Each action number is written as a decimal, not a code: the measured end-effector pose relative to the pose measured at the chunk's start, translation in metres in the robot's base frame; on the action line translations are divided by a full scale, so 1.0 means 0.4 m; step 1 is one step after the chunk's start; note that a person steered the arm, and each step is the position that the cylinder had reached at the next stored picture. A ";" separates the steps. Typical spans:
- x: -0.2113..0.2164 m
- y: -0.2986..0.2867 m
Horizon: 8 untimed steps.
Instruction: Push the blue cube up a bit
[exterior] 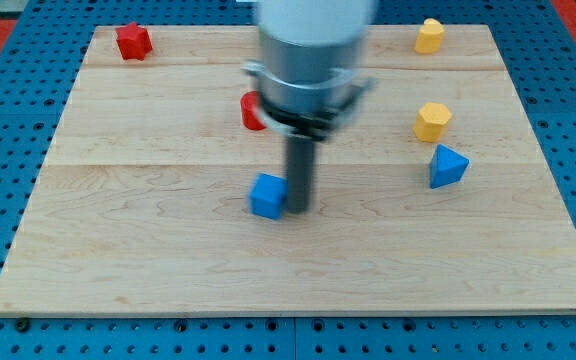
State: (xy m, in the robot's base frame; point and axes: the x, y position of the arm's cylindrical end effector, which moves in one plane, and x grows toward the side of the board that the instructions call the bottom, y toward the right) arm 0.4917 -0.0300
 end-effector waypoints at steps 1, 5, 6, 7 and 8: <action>-0.042 -0.266; -0.142 -0.328; -0.038 -0.371; -0.088 -0.441; -0.099 -0.454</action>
State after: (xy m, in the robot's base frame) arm 0.4521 -0.2116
